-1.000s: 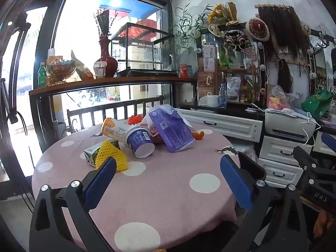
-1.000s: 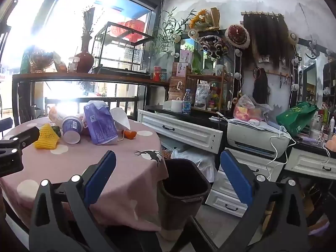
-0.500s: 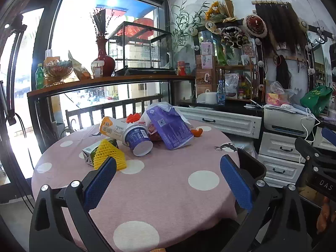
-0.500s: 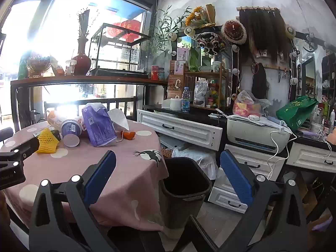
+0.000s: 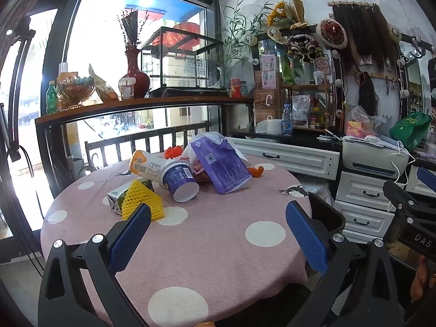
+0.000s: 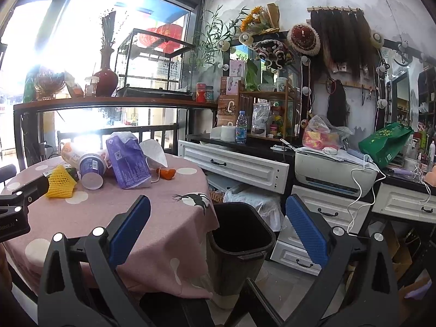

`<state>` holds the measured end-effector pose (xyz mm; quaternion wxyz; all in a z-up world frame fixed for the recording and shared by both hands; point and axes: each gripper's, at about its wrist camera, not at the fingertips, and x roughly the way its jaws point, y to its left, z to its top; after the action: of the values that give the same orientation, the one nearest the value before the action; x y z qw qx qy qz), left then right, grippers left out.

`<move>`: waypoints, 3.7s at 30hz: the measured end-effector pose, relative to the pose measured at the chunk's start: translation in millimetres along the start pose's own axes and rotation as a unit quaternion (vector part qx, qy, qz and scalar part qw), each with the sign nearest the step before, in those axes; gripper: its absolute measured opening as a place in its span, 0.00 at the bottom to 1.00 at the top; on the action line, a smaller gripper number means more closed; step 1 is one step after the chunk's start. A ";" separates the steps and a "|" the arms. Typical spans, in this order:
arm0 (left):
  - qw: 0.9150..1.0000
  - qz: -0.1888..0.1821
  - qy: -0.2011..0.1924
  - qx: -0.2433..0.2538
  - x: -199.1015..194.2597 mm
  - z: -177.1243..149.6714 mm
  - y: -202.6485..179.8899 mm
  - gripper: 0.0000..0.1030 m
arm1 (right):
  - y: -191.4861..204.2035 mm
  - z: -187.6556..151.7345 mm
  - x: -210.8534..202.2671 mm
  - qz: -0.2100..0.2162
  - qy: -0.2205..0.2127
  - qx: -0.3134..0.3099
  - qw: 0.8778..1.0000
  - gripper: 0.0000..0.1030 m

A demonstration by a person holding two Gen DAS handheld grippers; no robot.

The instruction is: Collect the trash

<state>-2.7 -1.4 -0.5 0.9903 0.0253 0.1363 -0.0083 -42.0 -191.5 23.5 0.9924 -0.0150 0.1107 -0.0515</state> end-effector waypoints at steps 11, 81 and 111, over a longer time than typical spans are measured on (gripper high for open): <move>1.000 -0.001 -0.001 0.000 0.5 0.7 1.6 0.95 | 0.2 -0.2 1.8 0.001 0.003 0.002 1.000 0.95; 0.996 -0.033 0.086 -0.011 36.3 -10.1 26.0 0.95 | 25.3 -11.9 28.9 0.070 0.051 -0.037 0.996 0.95; 0.964 0.010 0.226 -0.141 127.7 -2.3 158.4 0.95 | 260.2 51.0 253.9 0.335 0.281 -0.154 0.886 0.92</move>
<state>123.4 155.7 -29.6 0.9273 -0.1116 0.3562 0.0263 241.4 41.3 7.1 0.8629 -0.1147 0.3902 0.3001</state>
